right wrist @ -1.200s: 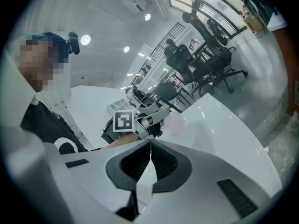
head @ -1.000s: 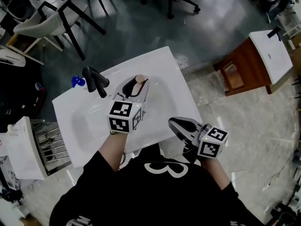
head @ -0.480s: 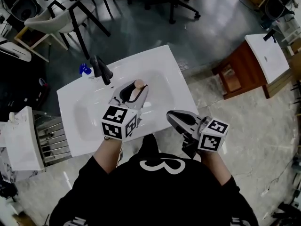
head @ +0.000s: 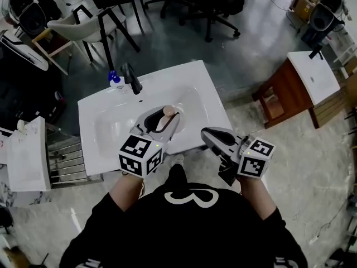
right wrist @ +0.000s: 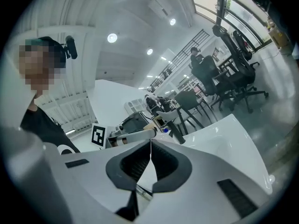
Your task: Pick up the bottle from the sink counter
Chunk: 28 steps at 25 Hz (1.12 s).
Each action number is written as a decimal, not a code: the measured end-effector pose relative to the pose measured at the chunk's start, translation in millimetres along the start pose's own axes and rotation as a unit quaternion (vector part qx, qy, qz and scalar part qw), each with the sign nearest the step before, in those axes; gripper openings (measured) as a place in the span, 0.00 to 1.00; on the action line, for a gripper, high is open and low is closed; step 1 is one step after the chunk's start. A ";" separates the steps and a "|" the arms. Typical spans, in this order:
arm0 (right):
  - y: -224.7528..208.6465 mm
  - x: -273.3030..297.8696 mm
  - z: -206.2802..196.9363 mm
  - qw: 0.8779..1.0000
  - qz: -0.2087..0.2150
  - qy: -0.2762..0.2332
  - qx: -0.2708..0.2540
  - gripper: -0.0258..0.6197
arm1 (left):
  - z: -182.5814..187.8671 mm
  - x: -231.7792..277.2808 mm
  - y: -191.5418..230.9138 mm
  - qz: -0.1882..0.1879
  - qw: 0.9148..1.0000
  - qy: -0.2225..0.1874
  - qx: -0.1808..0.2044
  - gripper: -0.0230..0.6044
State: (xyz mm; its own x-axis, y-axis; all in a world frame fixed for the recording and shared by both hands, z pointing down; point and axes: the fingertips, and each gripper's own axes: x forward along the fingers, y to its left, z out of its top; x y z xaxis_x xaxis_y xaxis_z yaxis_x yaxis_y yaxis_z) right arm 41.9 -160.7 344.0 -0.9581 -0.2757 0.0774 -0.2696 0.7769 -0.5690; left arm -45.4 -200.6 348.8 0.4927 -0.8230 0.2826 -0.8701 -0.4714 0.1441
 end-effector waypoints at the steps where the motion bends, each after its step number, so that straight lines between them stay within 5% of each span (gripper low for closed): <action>1: 5.5 -1.8 1.3 1.000 0.002 0.000 -0.007 0.06 | 2.5 -6.1 -6.4 -0.004 1.000 -0.006 0.003 0.26; 28: 103.6 -0.7 -12.2 0.995 0.036 -0.001 -0.090 0.06 | 3.2 -132.1 -62.3 -0.045 0.998 -0.047 -0.014 0.27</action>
State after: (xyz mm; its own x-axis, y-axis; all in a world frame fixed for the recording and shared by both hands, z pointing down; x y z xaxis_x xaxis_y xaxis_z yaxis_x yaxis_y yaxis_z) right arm 13.5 -73.2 295.0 -0.9754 -0.2166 0.0410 -0.2138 0.8836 -0.4167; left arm -56.2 -63.6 299.5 0.5668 -0.8046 0.1772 -0.8217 -0.5368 0.1912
